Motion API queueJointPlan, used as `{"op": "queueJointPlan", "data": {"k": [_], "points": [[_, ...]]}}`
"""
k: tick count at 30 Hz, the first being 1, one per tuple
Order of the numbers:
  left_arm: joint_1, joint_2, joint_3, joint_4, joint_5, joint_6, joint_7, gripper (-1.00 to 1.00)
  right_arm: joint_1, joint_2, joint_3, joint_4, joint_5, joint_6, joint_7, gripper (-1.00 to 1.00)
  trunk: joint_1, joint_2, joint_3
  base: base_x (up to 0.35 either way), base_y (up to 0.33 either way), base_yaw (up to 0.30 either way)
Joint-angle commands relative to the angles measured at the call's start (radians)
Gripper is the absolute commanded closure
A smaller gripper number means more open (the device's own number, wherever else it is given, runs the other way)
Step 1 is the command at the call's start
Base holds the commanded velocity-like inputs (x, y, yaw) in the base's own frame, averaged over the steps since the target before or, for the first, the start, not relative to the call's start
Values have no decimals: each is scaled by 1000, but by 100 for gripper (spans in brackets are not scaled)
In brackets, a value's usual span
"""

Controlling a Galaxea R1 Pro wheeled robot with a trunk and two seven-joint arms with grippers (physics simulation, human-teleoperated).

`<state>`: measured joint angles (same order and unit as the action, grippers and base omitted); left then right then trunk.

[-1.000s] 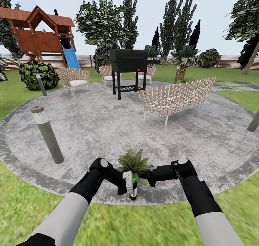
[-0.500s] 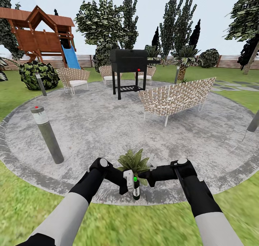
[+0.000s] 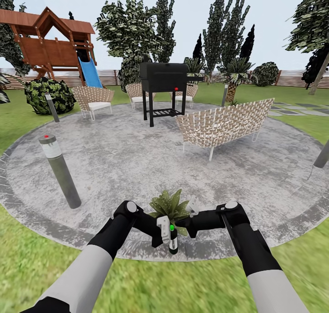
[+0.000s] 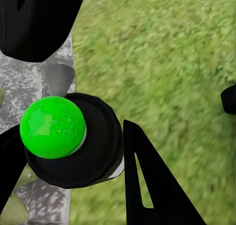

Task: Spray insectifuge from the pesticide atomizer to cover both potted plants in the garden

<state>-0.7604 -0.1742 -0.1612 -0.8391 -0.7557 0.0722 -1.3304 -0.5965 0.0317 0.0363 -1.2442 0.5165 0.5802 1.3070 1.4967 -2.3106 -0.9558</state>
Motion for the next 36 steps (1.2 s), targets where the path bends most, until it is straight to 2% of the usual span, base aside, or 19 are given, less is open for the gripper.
{"op": "queueJointPlan", "data": {"k": [1,4,10,22,25,26,28,30,32,33,34,35,36], "points": [[0,0,0,-1,-3,8,-4,100,-1,1,-1,-1,6,9,6,100,0,0,-1,0,0,0],[0,0,0,-2,-1,8,-4,100,-1,1,0,-1,6,9,6,100,0,0,-1,0,0,0],[0,0,2,-3,51,8,-4,100,0,1,0,-1,6,9,6,100,0,0,-1,0,0,0],[0,0,2,-3,55,8,-3,100,-1,1,1,-1,5,9,6,100,0,0,-1,0,0,0],[0,0,3,0,43,8,2,100,-1,1,1,-1,5,9,6,100,0,0,-1,0,0,0],[0,0,4,2,25,8,6,100,-1,1,1,-1,6,9,6,100,0,0,-1,0,0,0],[-1,0,6,3,-34,10,16,100,-1,1,1,-1,5,9,6,100,0,0,-1,0,0,0],[-2,24,8,4,-149,15,26,100,-1,1,1,-1,5,9,6,100,0,0,-1,0,0,0],[-3,52,10,5,-222,23,28,100,-1,0,1,-1,6,9,6,100,0,0,-1,0,0,0],[-3,93,12,6,-270,36,29,100,-1,-1,1,-1,6,9,6,100,0,0,-1,0,0,0],[-3,118,12,7,-284,41,29,100,-1,-1,1,-1,6,9,6,100,0,0,-1,0,0,0],[-3,166,13,7,-295,47,29,100,-1,-1,1,-1,6,9,6,100,0,0,-1,0,0,0],[-3,197,18,7,-299,49,28,100,-1,-1,1,-1,6,9,6,100,0,0,-1,0,0,0]]}}
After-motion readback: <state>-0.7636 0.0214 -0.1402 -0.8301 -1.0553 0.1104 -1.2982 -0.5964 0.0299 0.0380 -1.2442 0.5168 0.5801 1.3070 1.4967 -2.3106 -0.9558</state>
